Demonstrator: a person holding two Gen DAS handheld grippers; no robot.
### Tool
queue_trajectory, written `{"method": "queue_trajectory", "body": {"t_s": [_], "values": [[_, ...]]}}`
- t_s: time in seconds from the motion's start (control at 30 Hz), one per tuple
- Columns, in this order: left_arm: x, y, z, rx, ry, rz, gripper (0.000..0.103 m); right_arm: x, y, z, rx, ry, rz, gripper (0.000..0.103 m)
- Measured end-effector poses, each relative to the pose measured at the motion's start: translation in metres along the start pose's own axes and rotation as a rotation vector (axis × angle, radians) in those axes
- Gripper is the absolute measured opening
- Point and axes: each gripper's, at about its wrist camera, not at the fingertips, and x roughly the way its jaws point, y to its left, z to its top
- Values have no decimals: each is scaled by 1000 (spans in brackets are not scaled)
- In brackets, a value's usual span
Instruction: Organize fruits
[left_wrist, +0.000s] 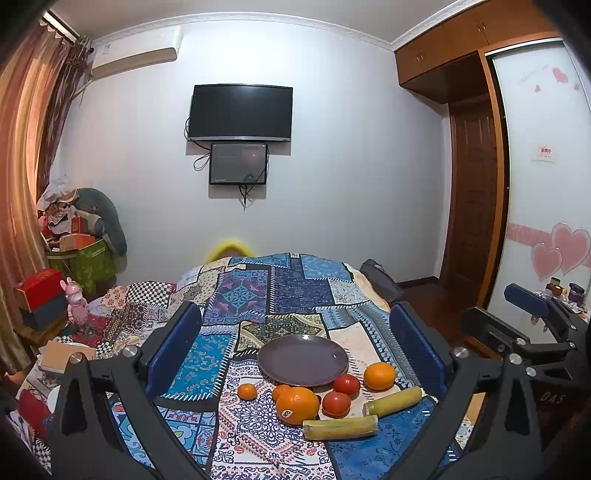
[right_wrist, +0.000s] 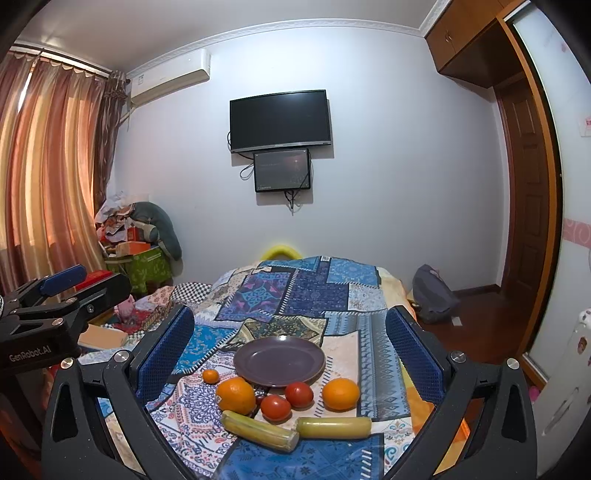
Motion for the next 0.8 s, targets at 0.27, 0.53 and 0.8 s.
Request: {"method": "queue_trajectory", "body": {"t_s": [0.27,0.53,0.8], "values": [[0,0,0,6,1,5,103,-1,0,2,-3,-2,-3,103],[0,0,-1,10,1,10,103,0,0,2,-1,-2,-7,103],[0,1,-3,6,3,10,103,-1,0,1,1,-2,-6,103]]}}
